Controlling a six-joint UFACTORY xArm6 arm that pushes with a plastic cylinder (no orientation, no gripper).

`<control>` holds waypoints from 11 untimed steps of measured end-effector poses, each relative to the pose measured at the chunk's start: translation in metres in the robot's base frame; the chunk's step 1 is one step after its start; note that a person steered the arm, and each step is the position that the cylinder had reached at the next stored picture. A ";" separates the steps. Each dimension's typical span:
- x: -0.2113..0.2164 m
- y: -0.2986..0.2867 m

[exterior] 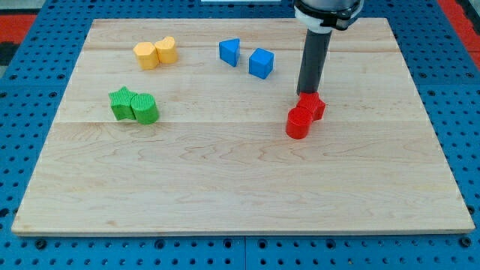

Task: Push the blue cube a bit right

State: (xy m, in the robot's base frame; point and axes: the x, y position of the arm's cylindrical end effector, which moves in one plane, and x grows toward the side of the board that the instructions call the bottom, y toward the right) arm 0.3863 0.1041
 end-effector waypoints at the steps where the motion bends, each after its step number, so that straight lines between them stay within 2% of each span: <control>1: -0.002 -0.001; 5: -0.042 -0.103; 7: -0.065 -0.103; 10: -0.067 -0.087; 11: -0.079 -0.076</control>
